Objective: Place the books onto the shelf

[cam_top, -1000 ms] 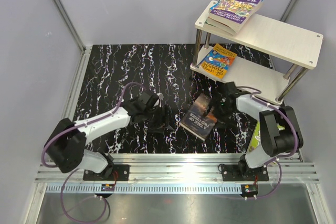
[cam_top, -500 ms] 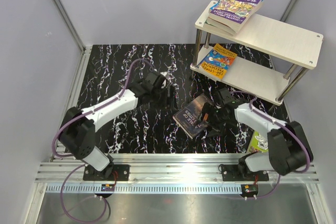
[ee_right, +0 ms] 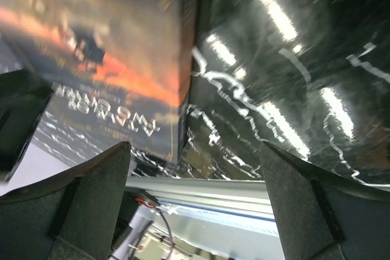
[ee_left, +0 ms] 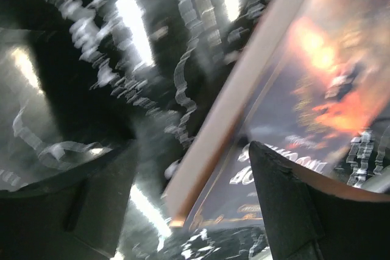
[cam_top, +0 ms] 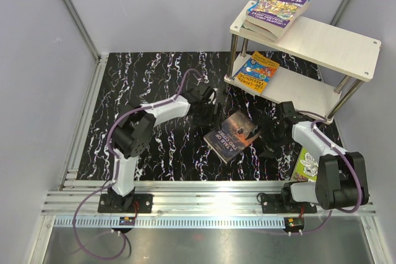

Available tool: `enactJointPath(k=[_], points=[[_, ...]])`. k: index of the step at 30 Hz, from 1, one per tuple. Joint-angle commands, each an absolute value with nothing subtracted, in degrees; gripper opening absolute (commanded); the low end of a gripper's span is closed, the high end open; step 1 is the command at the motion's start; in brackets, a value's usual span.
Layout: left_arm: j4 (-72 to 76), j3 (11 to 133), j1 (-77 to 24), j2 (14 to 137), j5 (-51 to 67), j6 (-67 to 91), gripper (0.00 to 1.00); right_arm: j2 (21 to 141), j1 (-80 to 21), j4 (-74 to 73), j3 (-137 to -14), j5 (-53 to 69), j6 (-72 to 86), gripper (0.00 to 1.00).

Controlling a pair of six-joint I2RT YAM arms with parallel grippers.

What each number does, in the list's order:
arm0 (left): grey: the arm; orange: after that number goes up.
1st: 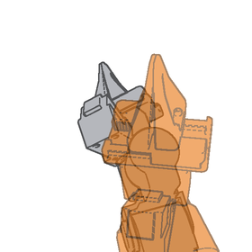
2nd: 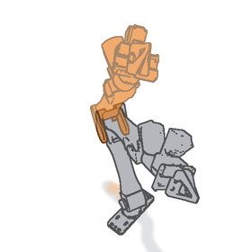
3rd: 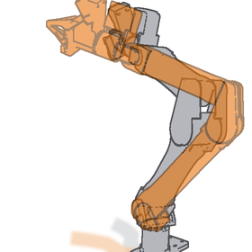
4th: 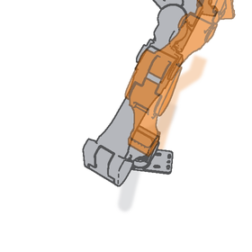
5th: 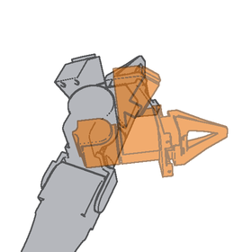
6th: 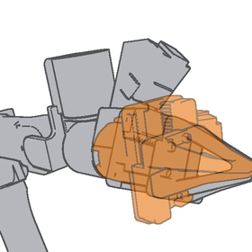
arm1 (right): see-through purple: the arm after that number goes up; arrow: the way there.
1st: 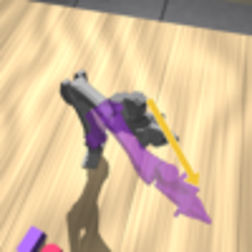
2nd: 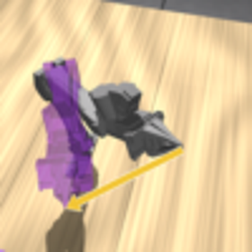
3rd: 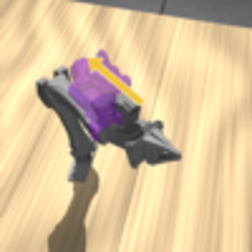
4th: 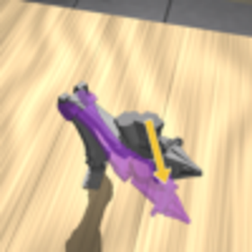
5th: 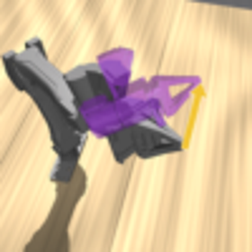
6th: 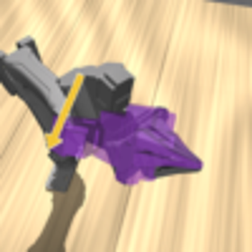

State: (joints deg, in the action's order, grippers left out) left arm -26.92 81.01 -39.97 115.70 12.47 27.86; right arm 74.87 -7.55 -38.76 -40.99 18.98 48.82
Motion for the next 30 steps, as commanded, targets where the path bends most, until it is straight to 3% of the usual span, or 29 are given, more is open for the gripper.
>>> enactJointPath(k=[1,9,15,19,22,23,24,30], points=[[-27.41,86.74,-40.78,117.85,17.04,25.31,0.8,77.34,-6.33,-38.67,-41.48,18.11,47.64,0.94],[-25.4,79.2,-44.99,117.51,31.98,27.69,0.8,87.79,-6.24,-28.84,-40.35,20.12,50.97,0.93],[-23.91,71.38,-50.09,114.08,26.74,29.43,0.75,94.39,-6.24,-21.29,-36.39,23.29,51.5,0.91],[-24.43,72.5,-51.5,113.64,24.26,31.55,0.58,95.89,-6.33,-16.88,-32.09,25.92,52.29,0.9],[-24.87,74.7,-52.03,113.2,23.56,33.04,0.27,96.06,-6.5,-13.19,-28.31,27.24,53.08,0.89],[-24.79,75.14,-52.03,112.86,23.55,34.09,0.08,96.33,-6.59,-12.23,-26.82,27.77,53.26,0.89],[-24.79,75.58,-52.03,112.68,23.73,34.54,0.01,96.42,-6.59,-10.82,-26.2,28.82,53.61,0.89],[-17.77,69.81,-51.68,107.68,28.55,40.07,0.0,89.4,-6.59,-16.93,-27.5,30.06,51.25,0.89]])
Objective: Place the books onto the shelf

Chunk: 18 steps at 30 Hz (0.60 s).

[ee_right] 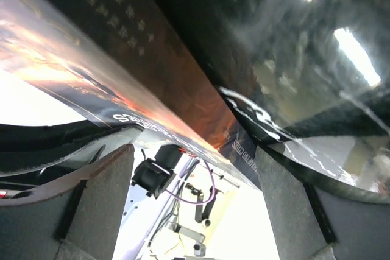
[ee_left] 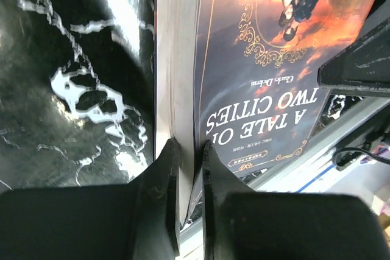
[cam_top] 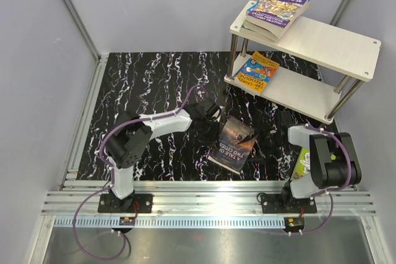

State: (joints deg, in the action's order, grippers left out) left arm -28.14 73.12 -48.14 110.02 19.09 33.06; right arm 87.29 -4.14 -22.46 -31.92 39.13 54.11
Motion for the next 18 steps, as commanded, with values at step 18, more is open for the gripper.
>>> enactJointPath(k=[18], points=[[16.95,49.49,-40.87,89.04,44.47,68.28,0.0,66.71,-6.59,-36.38,-32.69,25.41,44.21,0.94]])
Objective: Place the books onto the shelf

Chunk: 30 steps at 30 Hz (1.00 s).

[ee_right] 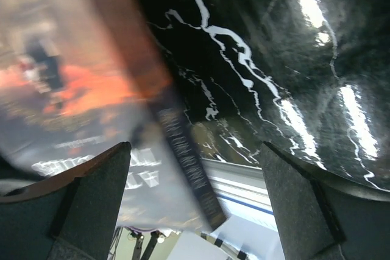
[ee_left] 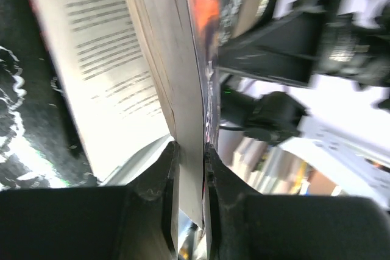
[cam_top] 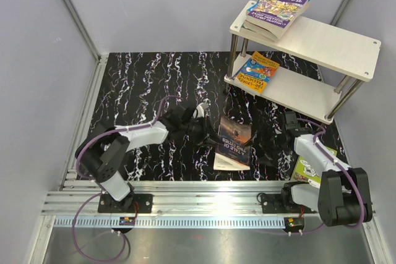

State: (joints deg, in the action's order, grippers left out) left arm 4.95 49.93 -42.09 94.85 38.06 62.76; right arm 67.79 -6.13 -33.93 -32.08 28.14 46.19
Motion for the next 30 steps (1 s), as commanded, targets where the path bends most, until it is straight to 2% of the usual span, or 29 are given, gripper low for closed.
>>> enactJointPath(k=[1,6,11,15,18,19,22,23,26,27,28,29,30], points=[[18.18,48.79,-40.26,88.69,44.73,69.25,0.0,65.66,-6.59,-36.39,-32.43,25.4,44.21,0.94],[22.58,46.15,-40.08,88.42,45.53,72.51,0.0,64.07,-6.59,-31.48,-29.19,29.69,48.33,0.94],[35.84,41.76,-41.13,91.22,44.65,81.02,0.0,60.04,-6.68,-19.46,-24.53,39.44,60.52,0.91],[41.83,41.22,-43.24,94.39,43.51,84.54,0.0,54.24,-6.68,-16.79,-23.99,41.22,65.74,0.87],[43.68,41.31,-43.94,95.71,43.07,85.43,0.0,51.87,-6.77,-16.79,-23.56,41.83,66.8,0.67],[42.2,41.92,-43.95,95.97,43.07,84.21,0.0,51.42,-6.77,-17.05,-23.47,41.92,66.71,0.42],[32.84,44.11,-44.03,96.07,43.07,78.0,0.0,49.75,-6.77,-20.47,-23.91,41.84,64.69,0.17],[28.69,46.91,-44.03,95.8,42.63,75.35,0.0,49.4,-6.77,-22.22,-24.17,41.66,63.64,0.0],[6.3,55.33,-44.21,95.63,38.87,61.29,0.02,47.73,-6.77,-26.26,-25.84,41.49,61.36,0.0],[1.28,57.46,-44.21,95.54,37.54,58.3,0.06,47.12,-6.77,-27.24,-27.14,41.4,61.0,0.0],[-6.6,58.96,-44.21,95.36,36.4,53.75,0.14,46.94,-6.77,-28.29,-27.94,41.22,60.65,0.0],[-9.64,60.02,-44.03,95.01,34.21,51.96,0.44,46.93,-6.77,-28.82,-28.91,40.79,60.21,0.0],[-12.8,60.73,-44.03,93.44,33.49,50.73,0.61,47.37,-6.77,-29.26,-31.53,40.35,59.77,0.0]])
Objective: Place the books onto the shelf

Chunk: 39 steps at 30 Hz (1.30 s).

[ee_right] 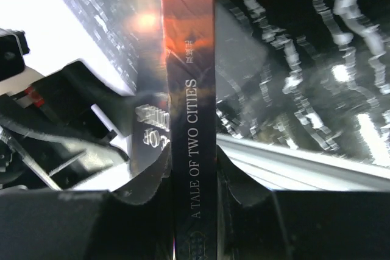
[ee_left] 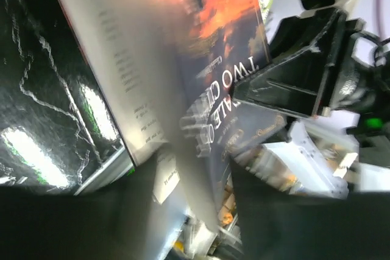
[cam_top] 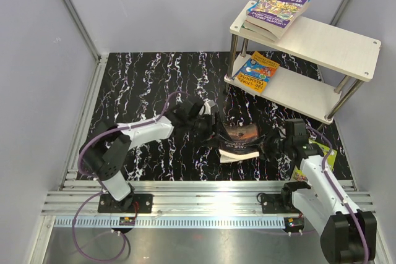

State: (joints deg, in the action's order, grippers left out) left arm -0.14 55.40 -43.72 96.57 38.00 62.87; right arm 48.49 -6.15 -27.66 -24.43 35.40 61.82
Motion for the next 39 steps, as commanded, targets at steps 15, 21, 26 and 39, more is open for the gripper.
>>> enactJointPath(k=[15,21,26,39], points=[[-26.79,44.12,-41.31,60.22,22.86,48.43,0.95,68.28,-1.5,-22.69,-66.08,33.22,54.13,0.0],[-33.12,43.33,-41.22,52.84,19.51,47.9,0.94,72.59,4.12,-3.81,-60.93,33.75,65.2,0.0],[-36.99,42.28,-41.22,47.65,17.23,48.87,0.93,75.49,5.36,18.0,-52.13,30.42,76.72,0.0],[-50.26,42.54,-41.13,38.94,13.01,49.39,0.93,96.93,5.27,31.82,-58.18,26.8,80.86,0.0]])
